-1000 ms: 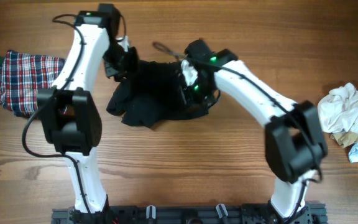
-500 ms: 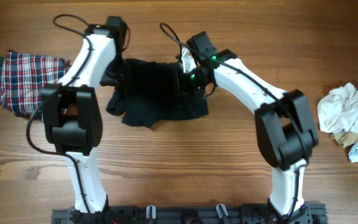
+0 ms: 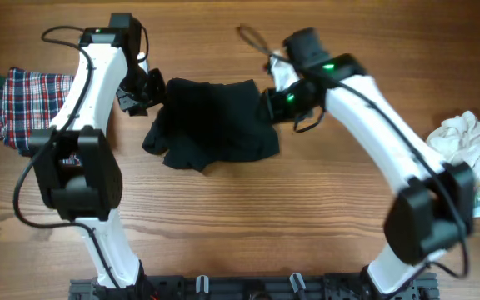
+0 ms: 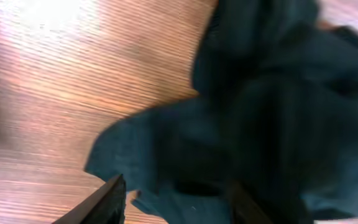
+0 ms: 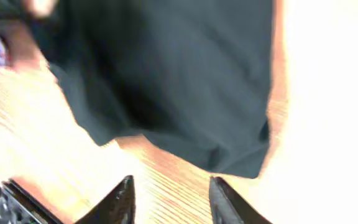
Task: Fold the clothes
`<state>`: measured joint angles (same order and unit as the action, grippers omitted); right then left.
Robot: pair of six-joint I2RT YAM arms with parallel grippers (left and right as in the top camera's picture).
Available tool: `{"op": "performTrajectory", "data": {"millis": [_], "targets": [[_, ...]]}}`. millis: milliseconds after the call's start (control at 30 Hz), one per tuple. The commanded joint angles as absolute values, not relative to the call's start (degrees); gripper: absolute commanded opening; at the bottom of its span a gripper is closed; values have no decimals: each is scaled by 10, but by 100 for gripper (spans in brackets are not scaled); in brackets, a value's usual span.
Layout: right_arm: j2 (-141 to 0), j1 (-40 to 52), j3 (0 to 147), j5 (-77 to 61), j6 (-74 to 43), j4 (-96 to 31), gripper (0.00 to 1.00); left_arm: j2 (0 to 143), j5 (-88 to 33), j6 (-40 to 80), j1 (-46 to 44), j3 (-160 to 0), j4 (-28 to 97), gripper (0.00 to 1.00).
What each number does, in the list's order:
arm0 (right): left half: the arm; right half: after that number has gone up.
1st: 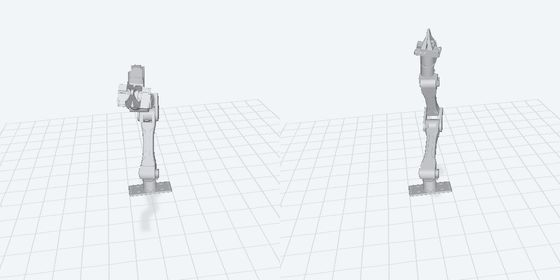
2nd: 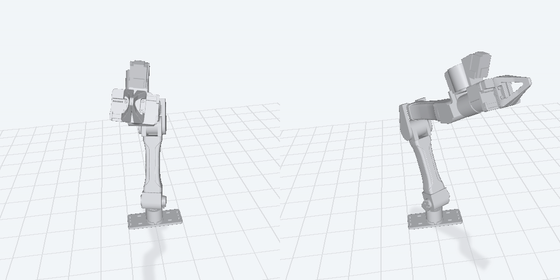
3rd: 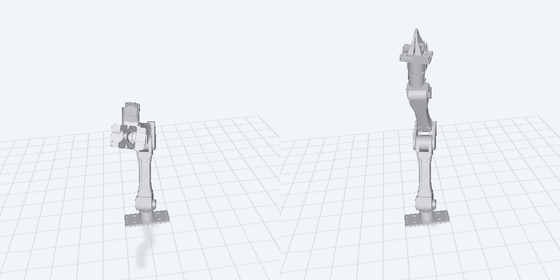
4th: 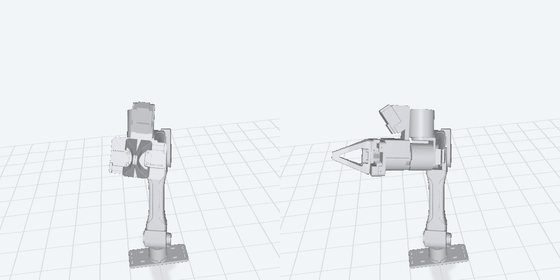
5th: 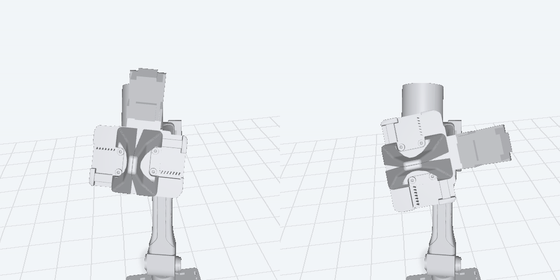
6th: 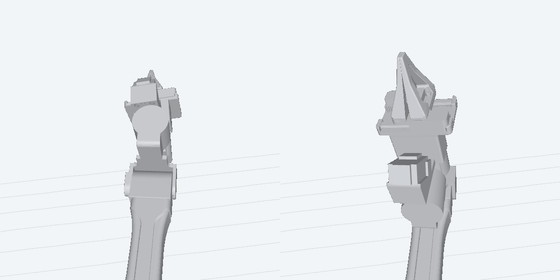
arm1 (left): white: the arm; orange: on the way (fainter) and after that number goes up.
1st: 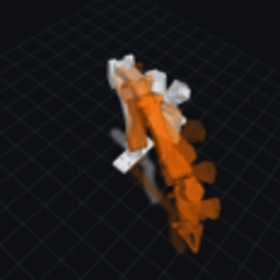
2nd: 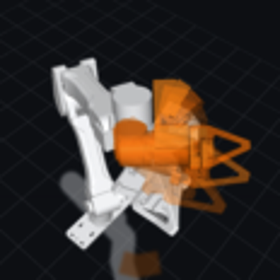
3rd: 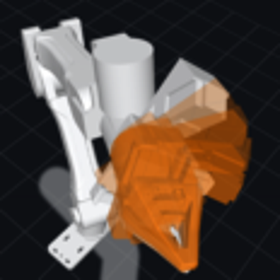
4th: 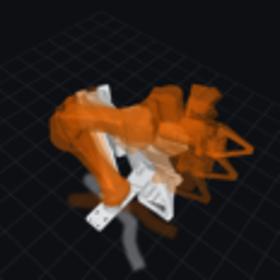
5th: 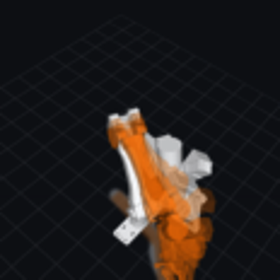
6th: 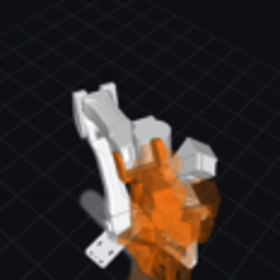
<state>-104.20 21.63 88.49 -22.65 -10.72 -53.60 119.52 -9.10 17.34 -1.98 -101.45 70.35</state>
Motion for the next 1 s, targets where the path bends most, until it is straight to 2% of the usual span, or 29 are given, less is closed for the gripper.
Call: {"op": "performTrajectory", "data": {"millis": [0, 67, 133, 200, 333, 400, 433, 467, 533, 600, 667, 700, 767, 900, 967], "targets": [[-1064, 199, 885, -224, -91, -522, 82, 1191, -137, 185, -34, -1004, 667, 59], [-1093, 199, 885, -200, -88, -510, 97, 1190, -138, 185, -44, -1004, 666, 64], [-1130, 198, 885, -210, -18, -472, 98, 1190, -176, 185, -49, -1004, 661, 65], [-1168, 197, 885, -212, 1, -435, 97, 1190, -203, 184, -61, -1004, 653, 66], [-1217, 194, 885, -241, 1, -394, 92, 1191, -133, 185, -133, -1002, 647, 59], [-1237, 194, 885, -305, 1, -382, 86, 1191, -122, 207, -156, -985, 633, 47], [-1252, 194, 885, -356, 1, -374, 84, 1192, -96, 242, -165, -966, 631, 33], [-1263, 195, 885, -382, 0, -369, 83, 1193, -72, 278, -169, -944, 626, 26], [-1277, 195, 885, -425, 1, -366, 80, 1193, -65, 308, -166, -898, 603, 18], [-1277, 195, 885, -488, 34, -368, 71, 1193, -65, 309, -162, -866, 589, 17], [-1277, 195, 885, -493, 30, -369, 49, 1193, -54, 309, -162, -848, 583, 18], [-1277, 194, 885, -489, 26, -369, 31, 1193, -48, 309, -162, -842, 578, 18], [-1277, 190, 885, -432, -13, -377, 5, 1193, -48, 309, -162, -838, 570, 19], [-1263, 169, 885, -355, -28, -428, 4, 1193, -52, 307, -163, -838, 561, 20], [-1234, 150, 885, -289, -50, -465, 4, 1193, -74, 307, -163, -838, 561, 27]]}}
